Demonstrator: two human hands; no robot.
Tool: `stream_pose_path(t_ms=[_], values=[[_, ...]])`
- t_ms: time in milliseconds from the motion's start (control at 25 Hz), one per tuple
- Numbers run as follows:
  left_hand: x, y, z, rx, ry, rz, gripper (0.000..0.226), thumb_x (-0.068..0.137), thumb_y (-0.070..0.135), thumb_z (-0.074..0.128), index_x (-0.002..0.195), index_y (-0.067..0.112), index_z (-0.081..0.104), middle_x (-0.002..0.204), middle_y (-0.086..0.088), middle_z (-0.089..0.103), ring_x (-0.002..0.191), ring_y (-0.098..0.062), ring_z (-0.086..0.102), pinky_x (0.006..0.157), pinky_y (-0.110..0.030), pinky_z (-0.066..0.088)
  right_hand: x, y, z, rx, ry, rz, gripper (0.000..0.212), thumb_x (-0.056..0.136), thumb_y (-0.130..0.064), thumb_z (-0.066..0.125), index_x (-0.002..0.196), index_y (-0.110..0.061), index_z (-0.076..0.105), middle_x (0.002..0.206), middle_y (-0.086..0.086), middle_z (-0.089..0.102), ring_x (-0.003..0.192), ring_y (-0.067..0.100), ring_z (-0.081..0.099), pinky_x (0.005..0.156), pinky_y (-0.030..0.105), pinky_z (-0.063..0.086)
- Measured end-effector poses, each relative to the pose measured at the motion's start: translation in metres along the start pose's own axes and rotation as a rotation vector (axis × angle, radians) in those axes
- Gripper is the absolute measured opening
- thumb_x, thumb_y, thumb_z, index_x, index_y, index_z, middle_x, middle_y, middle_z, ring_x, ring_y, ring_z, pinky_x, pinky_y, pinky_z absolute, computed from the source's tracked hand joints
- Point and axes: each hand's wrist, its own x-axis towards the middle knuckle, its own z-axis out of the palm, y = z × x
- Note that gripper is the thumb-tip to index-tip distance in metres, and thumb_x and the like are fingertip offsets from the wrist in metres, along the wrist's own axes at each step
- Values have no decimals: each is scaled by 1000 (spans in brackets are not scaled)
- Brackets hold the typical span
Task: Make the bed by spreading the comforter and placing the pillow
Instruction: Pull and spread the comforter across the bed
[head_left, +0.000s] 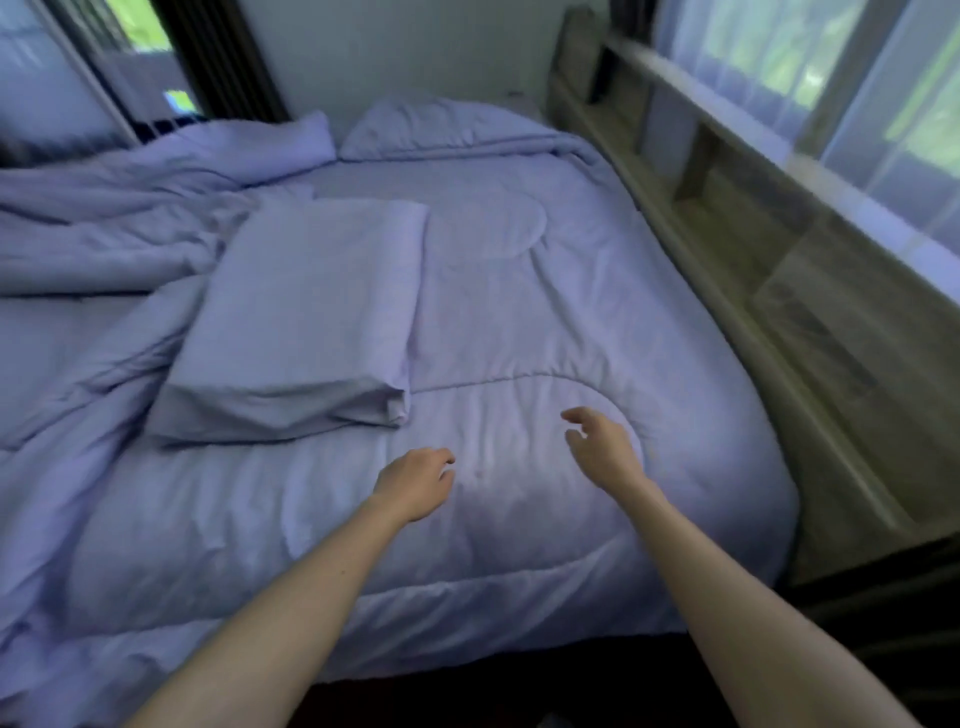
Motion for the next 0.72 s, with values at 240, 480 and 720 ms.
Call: stream_pose_path(t_ms=[240,480,720], values=[[-69,-112,-112,-294,363,-80,23,92,24,52,108,22,68,112,0,71,106,-21,64,89,-31,50,-16,-206,57,257,-261,-395,19,86,-13,56,96,-26,66,86,-4,73,82,16,70,79,26,51],[-182,-252,-169,-467,609,-161,21,93,16,52,106,21,68,100,7,73,94,-8,66,92,-30,50,-76,-361,144,497,-353,-578,17,88,-2,52,90,-10,67,78,7,71,61,3,65,61,19,48],[-265,-329,-198,-686,856,-174,22,93,9,50,99,20,68,85,2,74,77,-4,68,81,-22,51,-129,-441,221,699,-432,-645,20,90,-1,53,83,-13,67,66,-3,70,63,8,65,61,21,49]])
